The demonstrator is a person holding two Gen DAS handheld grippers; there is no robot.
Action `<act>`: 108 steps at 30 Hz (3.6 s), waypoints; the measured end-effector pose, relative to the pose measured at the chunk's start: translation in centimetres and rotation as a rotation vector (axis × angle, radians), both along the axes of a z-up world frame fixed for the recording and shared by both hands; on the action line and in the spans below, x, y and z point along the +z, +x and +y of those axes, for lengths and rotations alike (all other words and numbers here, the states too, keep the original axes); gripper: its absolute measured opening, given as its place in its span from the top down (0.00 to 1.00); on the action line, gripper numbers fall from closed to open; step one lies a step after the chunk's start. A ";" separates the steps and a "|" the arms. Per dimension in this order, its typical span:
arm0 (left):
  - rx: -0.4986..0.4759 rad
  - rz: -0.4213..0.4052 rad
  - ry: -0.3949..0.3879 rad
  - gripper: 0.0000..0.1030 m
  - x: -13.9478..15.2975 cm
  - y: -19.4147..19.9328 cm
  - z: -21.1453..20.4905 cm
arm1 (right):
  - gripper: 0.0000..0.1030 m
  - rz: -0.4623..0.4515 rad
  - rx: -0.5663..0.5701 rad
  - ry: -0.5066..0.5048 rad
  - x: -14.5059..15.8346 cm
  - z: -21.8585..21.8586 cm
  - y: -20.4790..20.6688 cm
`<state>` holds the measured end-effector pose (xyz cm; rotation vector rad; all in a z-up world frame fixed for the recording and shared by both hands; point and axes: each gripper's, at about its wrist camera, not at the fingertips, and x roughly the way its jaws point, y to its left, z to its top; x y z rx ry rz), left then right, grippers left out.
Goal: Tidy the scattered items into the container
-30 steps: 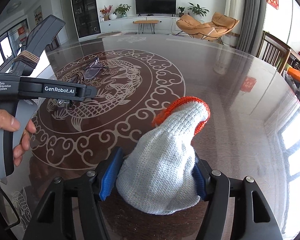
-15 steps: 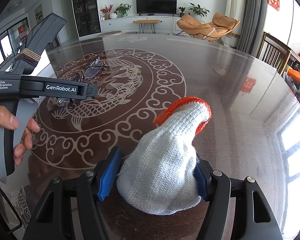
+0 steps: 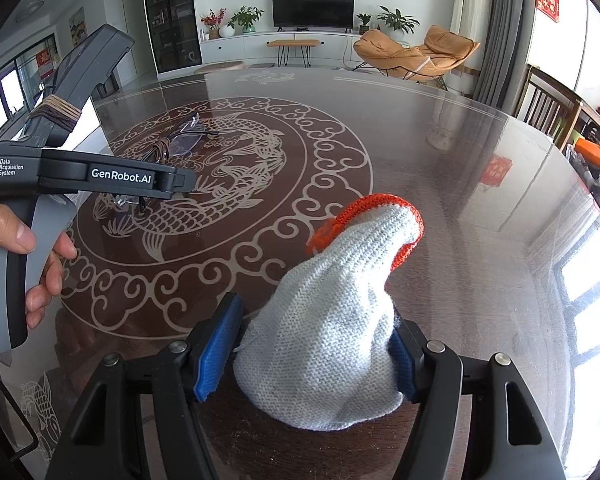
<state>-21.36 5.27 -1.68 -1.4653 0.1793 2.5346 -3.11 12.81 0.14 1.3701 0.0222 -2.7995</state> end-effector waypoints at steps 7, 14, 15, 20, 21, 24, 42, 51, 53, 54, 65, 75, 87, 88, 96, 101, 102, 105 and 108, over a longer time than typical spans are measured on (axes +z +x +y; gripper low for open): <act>-0.010 0.056 0.012 0.56 0.8 0.8 -0.8 | 0.41 0.010 -0.003 -0.025 0.1 0.3 0.1; 0.006 0.038 0.135 0.76 2.4 3.3 -3.3 | 0.71 0.033 -0.012 -0.277 0.9 3.4 0.6; 0.006 0.049 0.158 0.76 3.0 4.4 -3.5 | 0.71 0.047 -0.015 -0.330 1.2 4.0 1.0; 0.016 0.092 0.229 0.76 5.1 9.9 -5.2 | 0.71 0.033 0.011 -0.418 2.1 4.0 1.7; 0.027 0.097 0.247 0.76 5.4 10.7 -5.9 | 0.71 0.028 0.019 -0.418 2.3 3.3 1.8; 0.077 0.109 0.322 0.76 6.8 12.9 -8.9 | 0.71 0.026 0.084 -0.415 3.6 0.2 2.0; 0.600 0.203 0.212 0.75 15.3 21.3 -45.3 | 0.69 -0.024 0.857 -0.469 15.3 -45.2 -3.1; 0.825 0.084 0.136 0.12 9.6 23.7 -49.2 | 0.41 -0.180 0.889 -0.419 11.0 -51.2 -3.5; 0.828 0.120 0.100 0.11 10.4 24.2 -48.1 | 0.41 -0.137 0.875 -0.406 12.0 -50.4 -3.1; 0.829 0.131 0.079 0.11 10.7 24.3 -47.4 | 0.41 -0.115 0.871 -0.394 12.9 -49.5 -4.1; 0.919 0.293 -0.080 0.00 17.7 26.6 -37.8 | 0.41 0.039 0.869 -0.169 18.5 -43.1 -2.3; 0.993 0.294 -0.129 0.00 19.6 27.2 -38.1 | 0.41 0.051 0.889 -0.108 20.8 -43.4 -2.9; 1.060 0.230 -0.072 0.00 19.4 25.3 -42.3 | 0.41 -0.010 0.958 0.011 21.1 -48.7 -7.5; 1.066 0.231 -0.077 0.00 19.4 25.3 -42.5 | 0.41 -0.009 0.958 0.014 21.1 -48.9 -7.7; 1.099 0.209 -0.081 0.00 18.5 24.7 -43.4 | 0.41 -0.044 0.955 0.025 19.6 -49.5 -8.9; 1.097 0.182 -0.079 0.00 18.0 24.3 -43.4 | 0.41 -0.082 0.958 0.047 18.0 -49.9 -9.1; 1.095 0.179 -0.074 0.00 18.0 24.3 -43.5 | 0.41 -0.093 0.954 0.054 17.7 -50.0 -9.2; 1.099 0.163 -0.055 0.00 17.8 24.3 -43.8 | 0.41 -0.133 0.941 0.081 17.0 -50.6 -9.5; 1.097 0.137 -0.032 0.00 17.9 24.2 -44.1 | 0.41 -0.141 0.934 0.097 17.0 -50.8 -9.6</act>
